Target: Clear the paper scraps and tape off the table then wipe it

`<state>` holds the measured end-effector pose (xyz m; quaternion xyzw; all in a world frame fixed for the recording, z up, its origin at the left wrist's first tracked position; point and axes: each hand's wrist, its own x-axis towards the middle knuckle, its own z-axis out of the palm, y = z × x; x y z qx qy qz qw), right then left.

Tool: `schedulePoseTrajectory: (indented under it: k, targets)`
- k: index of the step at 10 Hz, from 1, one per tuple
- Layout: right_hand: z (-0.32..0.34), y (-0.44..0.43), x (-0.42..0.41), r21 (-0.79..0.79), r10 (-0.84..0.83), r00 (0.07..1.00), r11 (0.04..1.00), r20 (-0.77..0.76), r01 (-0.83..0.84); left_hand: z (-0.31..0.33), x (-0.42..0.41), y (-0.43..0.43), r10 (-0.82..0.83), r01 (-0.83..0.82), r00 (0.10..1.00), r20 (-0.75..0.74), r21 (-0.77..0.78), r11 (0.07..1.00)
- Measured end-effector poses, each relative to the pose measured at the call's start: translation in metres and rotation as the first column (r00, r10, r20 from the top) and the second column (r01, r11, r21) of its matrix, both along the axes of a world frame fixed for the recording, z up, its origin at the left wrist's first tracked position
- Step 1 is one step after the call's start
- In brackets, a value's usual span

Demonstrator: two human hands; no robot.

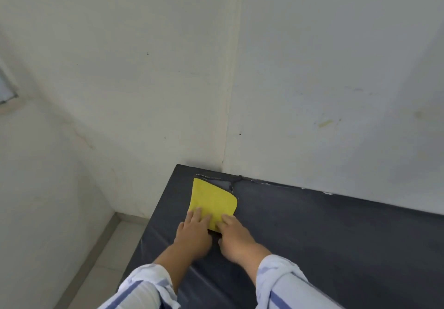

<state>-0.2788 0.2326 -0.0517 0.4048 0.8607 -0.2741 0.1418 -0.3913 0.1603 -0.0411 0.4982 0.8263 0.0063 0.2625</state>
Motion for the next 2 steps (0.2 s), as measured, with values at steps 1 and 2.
schedulePoseTrajectory:
  k: [1, 2]
  targets:
    - [0.016, -0.005, 0.02, 0.053, 0.025, 0.999, 0.998, -0.034, -0.024, 0.005, 0.007, -0.008, 0.004, -0.004, 0.998, -0.057, -0.001, 1.0]
    - [0.034, 0.0, 0.045, 0.051, -0.043, 0.997, 0.998, -0.067, 0.046, 0.015, 0.021, -0.008, 0.016, -0.017, 0.998, -0.068, -0.015, 1.0]
